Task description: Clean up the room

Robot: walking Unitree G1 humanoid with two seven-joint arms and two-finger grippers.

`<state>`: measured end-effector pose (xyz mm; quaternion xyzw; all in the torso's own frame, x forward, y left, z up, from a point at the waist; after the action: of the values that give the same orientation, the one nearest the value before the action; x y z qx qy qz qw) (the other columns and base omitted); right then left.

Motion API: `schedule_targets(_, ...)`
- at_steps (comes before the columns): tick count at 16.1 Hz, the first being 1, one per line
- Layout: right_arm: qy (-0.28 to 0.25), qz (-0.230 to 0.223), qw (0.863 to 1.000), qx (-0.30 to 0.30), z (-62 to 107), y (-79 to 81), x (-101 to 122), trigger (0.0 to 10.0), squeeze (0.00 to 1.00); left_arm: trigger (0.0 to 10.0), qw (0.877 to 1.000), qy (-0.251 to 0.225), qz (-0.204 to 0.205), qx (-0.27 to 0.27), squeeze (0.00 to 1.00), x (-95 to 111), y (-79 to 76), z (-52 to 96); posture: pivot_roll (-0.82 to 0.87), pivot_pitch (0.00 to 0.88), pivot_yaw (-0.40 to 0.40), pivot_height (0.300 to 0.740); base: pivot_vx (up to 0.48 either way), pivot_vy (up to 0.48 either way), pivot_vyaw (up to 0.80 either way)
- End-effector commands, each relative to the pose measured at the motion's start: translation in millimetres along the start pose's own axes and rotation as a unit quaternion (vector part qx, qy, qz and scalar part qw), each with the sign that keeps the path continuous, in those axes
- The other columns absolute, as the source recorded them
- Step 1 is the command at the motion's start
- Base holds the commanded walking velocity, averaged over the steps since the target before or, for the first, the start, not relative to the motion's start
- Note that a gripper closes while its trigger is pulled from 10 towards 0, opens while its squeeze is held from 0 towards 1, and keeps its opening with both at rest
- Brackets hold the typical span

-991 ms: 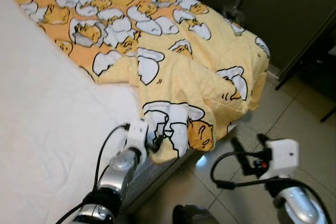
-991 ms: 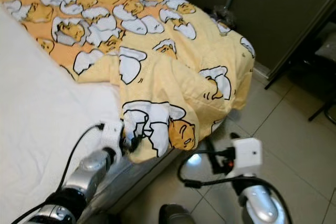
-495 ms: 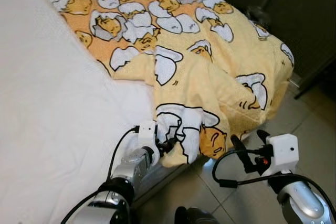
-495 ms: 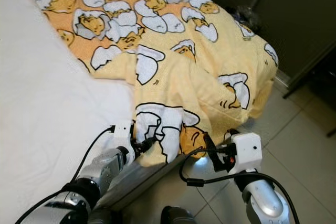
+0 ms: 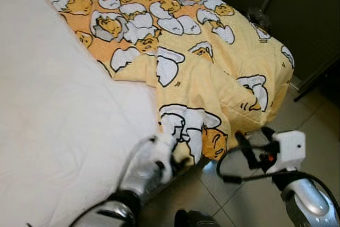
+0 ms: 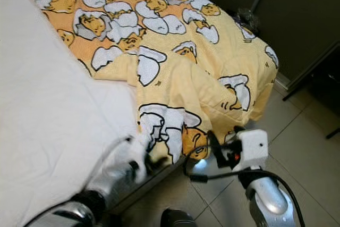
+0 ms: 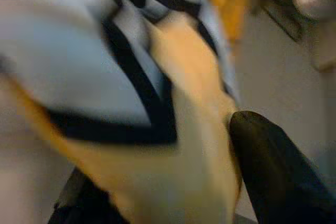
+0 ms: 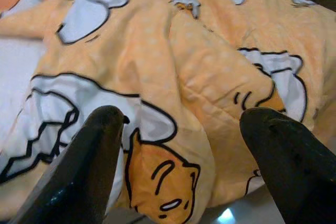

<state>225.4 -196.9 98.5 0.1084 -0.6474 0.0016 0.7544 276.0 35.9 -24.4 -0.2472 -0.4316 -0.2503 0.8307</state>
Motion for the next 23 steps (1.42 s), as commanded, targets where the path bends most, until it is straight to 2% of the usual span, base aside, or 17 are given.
schedule_targets(1, 0.006, -0.018, 0.999, -0.034, 2.9, -13.4, -4.1, 10.0, 0.0, 0.0, 1.0, -0.012, -0.02, -0.012, 0.0, 4.0, -1.4, 0.1, -0.3, 0.113, -0.104, 0.74, 0.0, 0.0, 0.0)
schedule_targets(4, 0.007, -0.014, 1.0, -0.019, -2.1, -5.7, -6.6, 10.0, 0.0, 0.0, 0.999, -0.02, -0.004, -0.029, 0.0, 4.7, -3.8, 0.2, -0.28, 0.103, -0.098, 0.74, 0.0, 0.0, 0.0)
schedule_targets(6, 0.003, -0.011, 1.0, -0.019, -5.2, -6.7, -4.4, 10.0, 0.0, 0.0, 0.999, -0.031, 0.006, -0.031, 0.0, 7.4, -1.7, 1.1, -0.28, 0.098, -0.093, 0.74, 0.0, 0.0, 0.0)
schedule_targets(8, 0.001, -0.01, 1.0, -0.025, -5.9, -11.3, -2.3, 10.0, 0.0, 0.0, 0.998, -0.043, -0.015, -0.038, 0.0, 10.4, 1.8, 3.7, -0.28, 0.094, -0.095, 0.74, 0.0, 0.0, 0.0)
schedule_targets(12, 0.006, -0.005, 1.0, -0.021, -7.5, -10.7, -4.6, 10.0, 0.0, 0.0, 0.995, -0.046, -0.078, -0.045, 0.0, 9.2, 11.5, 12.1, -0.27, 0.089, -0.102, 0.74, 0.0, 0.0, 0.0)
schedule_targets(14, 0.002, 0.001, 1.0, -0.023, -10.7, -11.9, -3.1, 10.0, 0.0, 0.0, 0.988, -0.077, -0.102, -0.081, 0.0, 13.4, 9.1, 17.9, -0.27, 0.086, -0.102, 0.74, 0.0, 0.0, 0.0)
schedule_targets(17, -0.002, 0.005, 1.0, -0.03, -12.4, -14.2, -2.3, 10.0, 0.0, 0.0, 0.98, -0.084, -0.118, -0.138, 0.0, 11.0, 5.2, 24.9, -0.25, 0.087, -0.1, 0.74, 0.0, 0.0, 0.0)
schedule_targets(19, 0.0, 0.001, 1.0, -0.023, -15.8, -13.2, -4.0, 10.0, 0.0, 0.0, 0.971, -0.069, -0.144, -0.179, 0.0, 6.0, 6.7, 32.7, -0.24, 0.08, -0.092, 0.74, 0.0, 0.0, 0.0)
schedule_targets(21, -0.004, -0.002, 1.0, -0.02, -20.5, -11.8, -3.7, 10.0, 0.0, 0.0, 0.97, -0.071, -0.15, -0.179, 0.0, 7.2, 7.3, 33.6, -0.23, 0.072, -0.083, 0.74, 0.0, 0.0, 0.0)
schedule_targets(23, -0.018, -0.004, 1.0, -0.021, -29.6, -12.1, -0.4, 10.0, 0.0, 0.0, 0.968, -0.105, -0.143, -0.178, 0.0, 22.2, 6.1, 32.3, -0.2, 0.045, -0.067, 0.74, 0.0, 0.0, 0.0)
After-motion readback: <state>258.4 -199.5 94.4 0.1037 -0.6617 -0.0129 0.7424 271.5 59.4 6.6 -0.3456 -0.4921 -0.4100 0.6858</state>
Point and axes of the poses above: a point about 5 cm out from each wrist's last joint towards the gripper, its own z axis pointing back from the gripper into the wrist, its own x axis along the axis of the wrist's last joint, y = z × x, the point moved 2 cm from there along -z, pointing out of the wrist towards the gripper, and after that the axes turned 9 degrees about -z, right-handed, at the moved point
